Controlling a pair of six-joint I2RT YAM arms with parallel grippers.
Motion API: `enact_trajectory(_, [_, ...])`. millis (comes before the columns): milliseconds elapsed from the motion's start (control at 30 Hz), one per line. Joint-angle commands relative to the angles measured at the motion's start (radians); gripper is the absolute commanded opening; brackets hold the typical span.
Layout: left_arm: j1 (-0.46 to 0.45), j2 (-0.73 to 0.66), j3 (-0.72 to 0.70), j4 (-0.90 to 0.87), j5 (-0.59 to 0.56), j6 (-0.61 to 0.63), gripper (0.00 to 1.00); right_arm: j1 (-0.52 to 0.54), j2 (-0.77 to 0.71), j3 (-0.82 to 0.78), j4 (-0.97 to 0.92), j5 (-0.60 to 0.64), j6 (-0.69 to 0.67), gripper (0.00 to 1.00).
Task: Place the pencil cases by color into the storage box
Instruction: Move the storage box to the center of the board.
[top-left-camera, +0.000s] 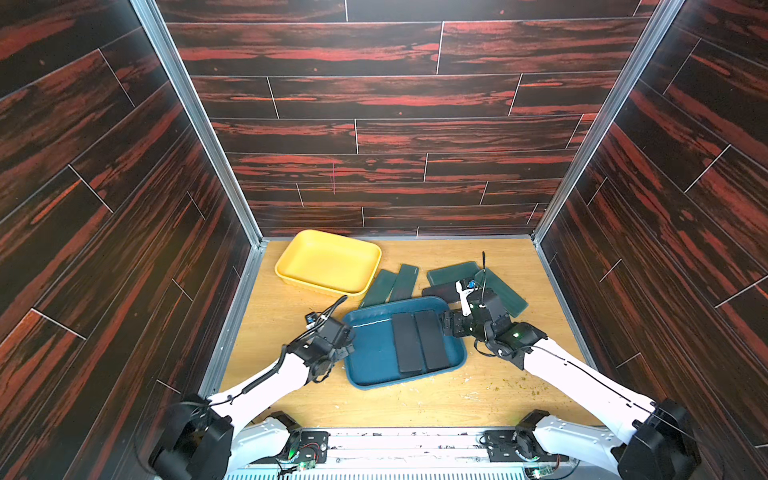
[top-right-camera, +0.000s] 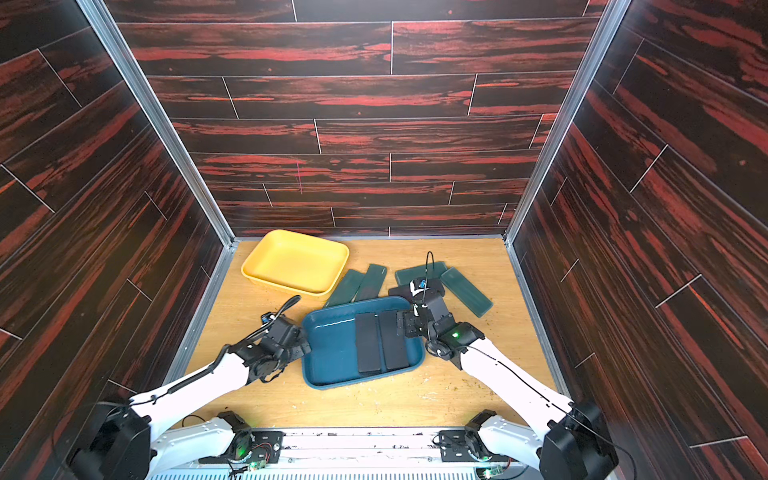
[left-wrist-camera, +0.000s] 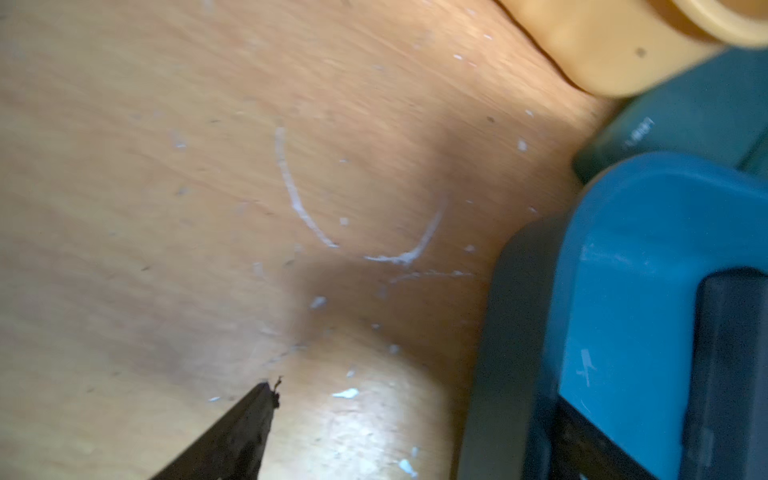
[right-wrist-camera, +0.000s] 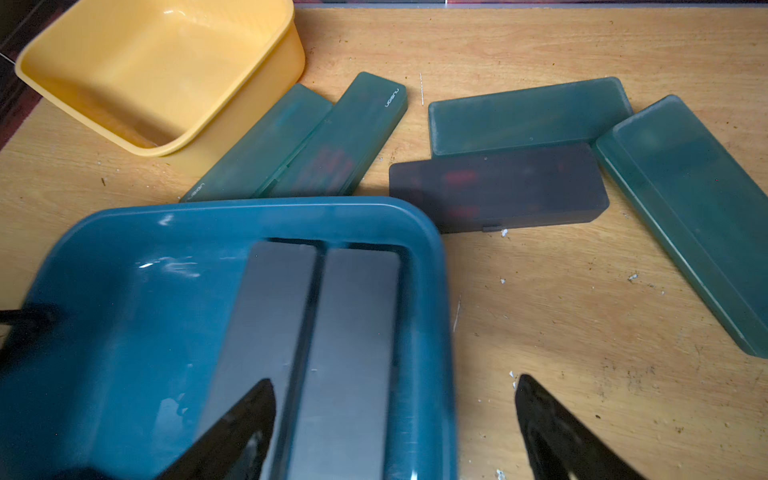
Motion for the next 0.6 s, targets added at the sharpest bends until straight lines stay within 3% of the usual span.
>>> enact_trajectory(0, [0.053,-0.059,-0.03,-0.046,-0.029,-0.031,0.95,-0.002,0.03,-0.01,0.02,-0.006,0.006,0.91])
enact_trajectory(300, [0.081,-0.015,0.027,-0.023,0.022,0.033,0.95,-0.086,0.152,0.083,0.01,-0.05,0.127,0.91])
enact_trajectory(567, [0.078,0.008,0.055,0.029,0.087,0.139,0.95,-0.175,0.328,0.27,-0.055,-0.038,0.37,0.9])
